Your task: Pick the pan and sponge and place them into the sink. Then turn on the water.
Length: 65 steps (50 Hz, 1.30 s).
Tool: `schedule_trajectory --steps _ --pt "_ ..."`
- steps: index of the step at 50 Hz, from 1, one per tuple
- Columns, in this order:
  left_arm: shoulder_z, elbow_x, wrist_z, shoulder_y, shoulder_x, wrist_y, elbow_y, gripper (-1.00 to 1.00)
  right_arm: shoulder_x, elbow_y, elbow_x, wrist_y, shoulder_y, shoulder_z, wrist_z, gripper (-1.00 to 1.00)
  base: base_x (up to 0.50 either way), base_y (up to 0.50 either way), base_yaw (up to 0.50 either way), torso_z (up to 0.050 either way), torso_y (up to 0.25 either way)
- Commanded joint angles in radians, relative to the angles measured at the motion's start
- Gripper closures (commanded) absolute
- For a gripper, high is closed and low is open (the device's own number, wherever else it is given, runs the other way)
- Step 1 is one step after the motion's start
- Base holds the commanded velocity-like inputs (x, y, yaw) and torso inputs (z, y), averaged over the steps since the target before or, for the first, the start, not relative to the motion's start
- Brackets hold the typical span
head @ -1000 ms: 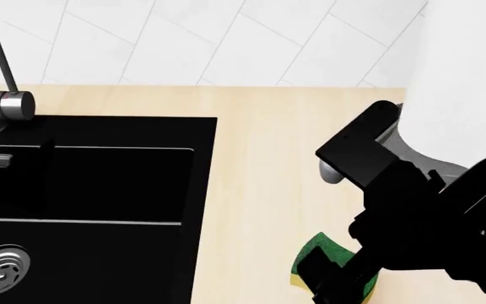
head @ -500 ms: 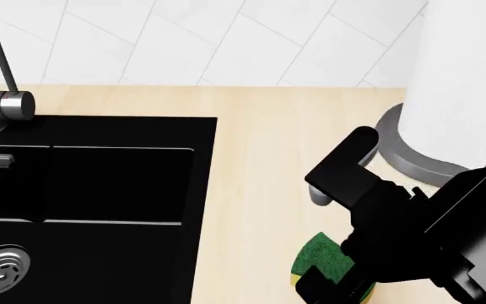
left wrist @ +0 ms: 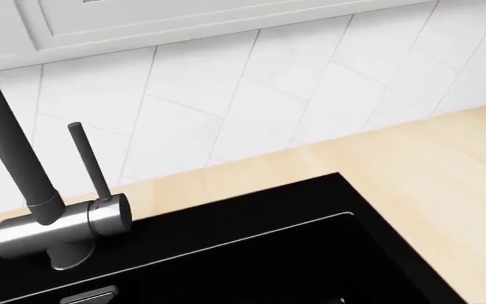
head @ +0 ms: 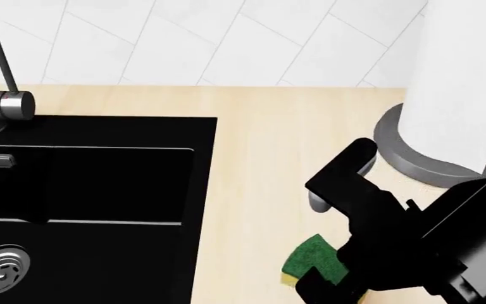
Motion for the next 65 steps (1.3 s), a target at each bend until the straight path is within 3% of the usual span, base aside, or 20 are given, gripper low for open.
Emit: schedule_trajectory --steps 1,9,16,24,47,65 --pt "0.008 0.002 0.002 0.002 0.000 0.008 -0.005 -1.00 0.003 -0.010 0.019 -0.007 -0.007 0.014 0.006 1.00 0.00 0.00 0.00 0.000 0.000" --pt "0.012 0.002 0.003 0.002 0.000 0.010 -0.008 -1.00 0.009 -0.040 0.040 -0.005 0.006 0.050 0.038 1.00 0.00 0.00 0.00 0.000 0.000" --pt "0.011 -0.003 0.007 -0.001 -0.007 0.009 -0.002 -1.00 0.025 -0.069 0.163 0.056 -0.014 0.205 0.227 1.00 0.00 0.00 0.00 0.000 0.000" --pt "0.028 0.003 -0.012 -0.016 0.014 0.000 -0.003 -1.00 0.047 -0.099 0.191 0.026 -0.055 0.284 0.358 1.00 0.00 0.00 0.00 0.000 0.000" --pt "0.008 -0.012 -0.006 -0.002 -0.006 0.006 -0.001 -1.00 0.083 -0.169 0.166 -0.028 -0.074 0.252 0.293 1.00 0.00 0.00 0.00 0.000 0.000" --pt "-0.008 -0.020 -0.002 0.017 -0.011 0.024 -0.011 -1.00 0.069 -0.156 0.149 -0.026 -0.066 0.230 0.284 1.00 0.00 0.23 0.00 0.000 0.000"
